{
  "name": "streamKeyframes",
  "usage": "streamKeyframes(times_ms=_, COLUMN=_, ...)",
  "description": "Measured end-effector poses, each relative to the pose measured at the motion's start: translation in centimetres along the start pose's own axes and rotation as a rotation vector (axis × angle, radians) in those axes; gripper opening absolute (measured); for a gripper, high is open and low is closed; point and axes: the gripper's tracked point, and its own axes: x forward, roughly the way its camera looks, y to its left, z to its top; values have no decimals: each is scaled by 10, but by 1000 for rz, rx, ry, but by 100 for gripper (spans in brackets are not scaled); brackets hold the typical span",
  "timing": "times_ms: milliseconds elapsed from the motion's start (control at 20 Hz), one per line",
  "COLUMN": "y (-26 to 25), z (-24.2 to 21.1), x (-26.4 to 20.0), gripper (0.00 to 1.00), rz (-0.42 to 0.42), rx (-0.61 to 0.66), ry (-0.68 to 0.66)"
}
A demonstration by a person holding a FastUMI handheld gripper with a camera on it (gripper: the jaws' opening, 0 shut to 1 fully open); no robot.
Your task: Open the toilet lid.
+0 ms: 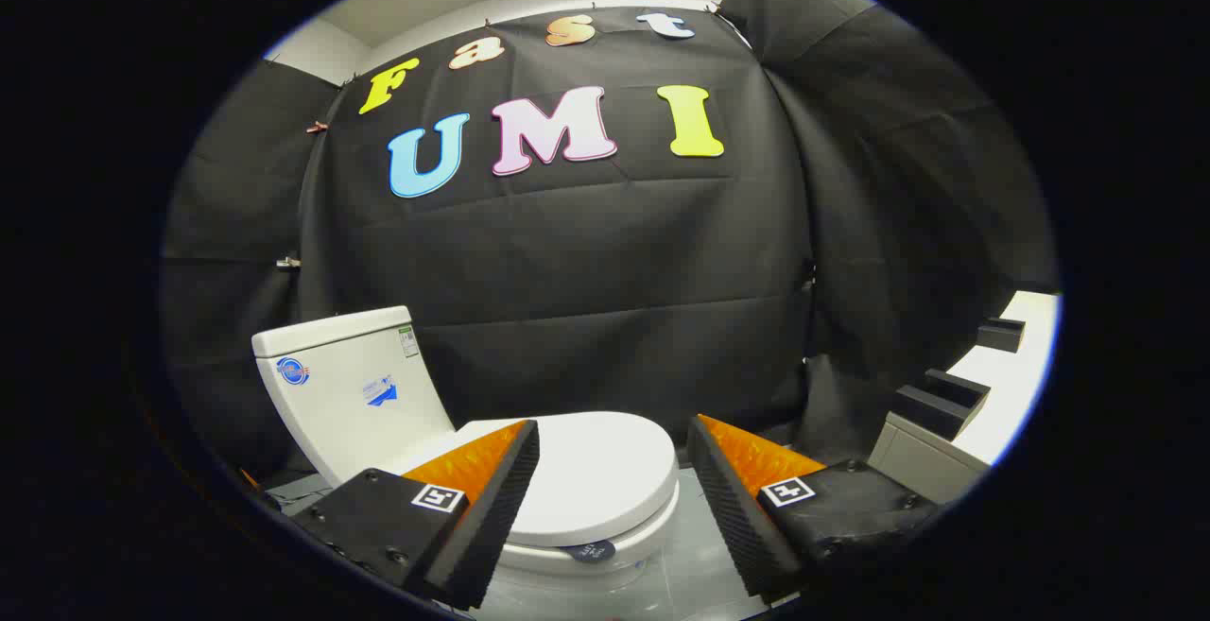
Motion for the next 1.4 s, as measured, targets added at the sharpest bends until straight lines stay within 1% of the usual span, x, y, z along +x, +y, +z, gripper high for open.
streamKeyframes(times_ms=600, y=8, z=-7, x=-3, gripper=98, rz=17, rx=-54, ry=21)
streamKeyframes(times_ms=1200, y=5, z=-8, x=-3, gripper=98, rz=18, rx=-39, ry=37)
streamKeyframes(times_ms=1400, y=4, z=-22, x=-2, gripper=98, rz=19, rx=-39, ry=74)
